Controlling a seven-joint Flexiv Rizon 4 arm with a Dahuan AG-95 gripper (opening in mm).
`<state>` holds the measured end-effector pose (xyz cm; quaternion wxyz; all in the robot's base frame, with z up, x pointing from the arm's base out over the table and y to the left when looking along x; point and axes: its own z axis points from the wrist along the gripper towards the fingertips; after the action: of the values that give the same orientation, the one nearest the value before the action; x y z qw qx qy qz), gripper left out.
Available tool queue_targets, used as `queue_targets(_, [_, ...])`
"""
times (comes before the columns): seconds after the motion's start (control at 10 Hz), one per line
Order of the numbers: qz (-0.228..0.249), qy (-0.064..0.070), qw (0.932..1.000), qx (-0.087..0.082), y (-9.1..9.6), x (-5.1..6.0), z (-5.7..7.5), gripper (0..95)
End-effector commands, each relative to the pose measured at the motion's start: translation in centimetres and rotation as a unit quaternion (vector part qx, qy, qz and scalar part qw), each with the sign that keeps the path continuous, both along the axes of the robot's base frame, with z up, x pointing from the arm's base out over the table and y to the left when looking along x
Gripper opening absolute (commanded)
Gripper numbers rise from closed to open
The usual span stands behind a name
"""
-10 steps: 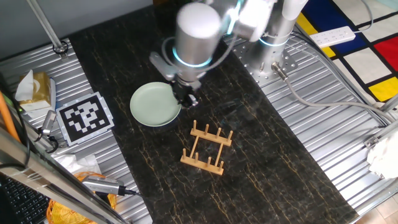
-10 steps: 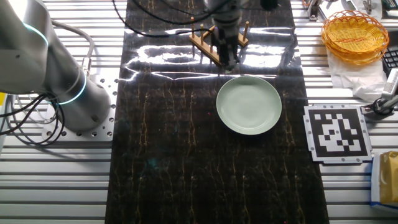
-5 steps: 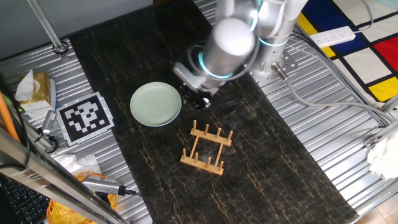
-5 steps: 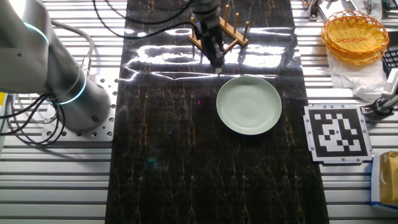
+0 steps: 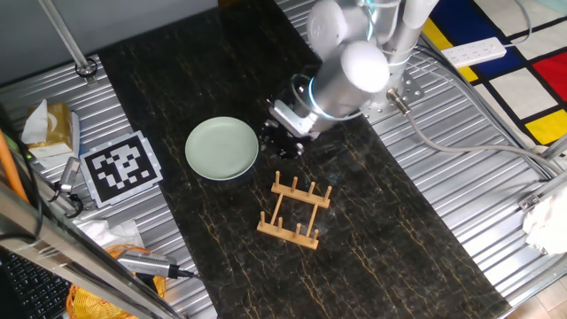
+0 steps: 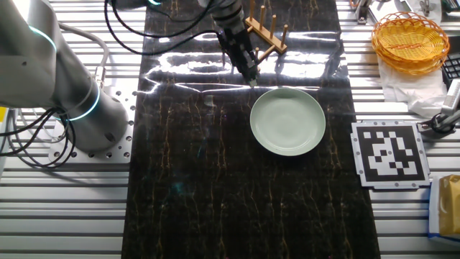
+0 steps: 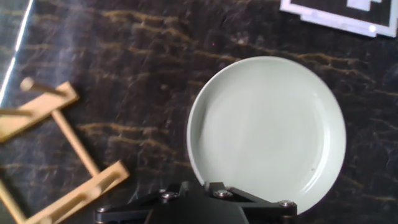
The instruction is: Put the dish on the dish rack
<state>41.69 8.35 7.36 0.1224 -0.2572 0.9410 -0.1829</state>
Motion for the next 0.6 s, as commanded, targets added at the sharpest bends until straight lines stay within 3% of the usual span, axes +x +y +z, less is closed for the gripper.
queue_targets(0.1, [0.008,-0.009,0.9999,0.004,-1.4,1.1,0.5,19.0])
queue_targets(0.5, [0.017,-0.015,0.9996,0.019,-2.8,3.6,1.5,19.0])
queue_targets(0.6, [0.013,-0.015,0.9989,0.043,-3.7,5.2,2.3,0.0])
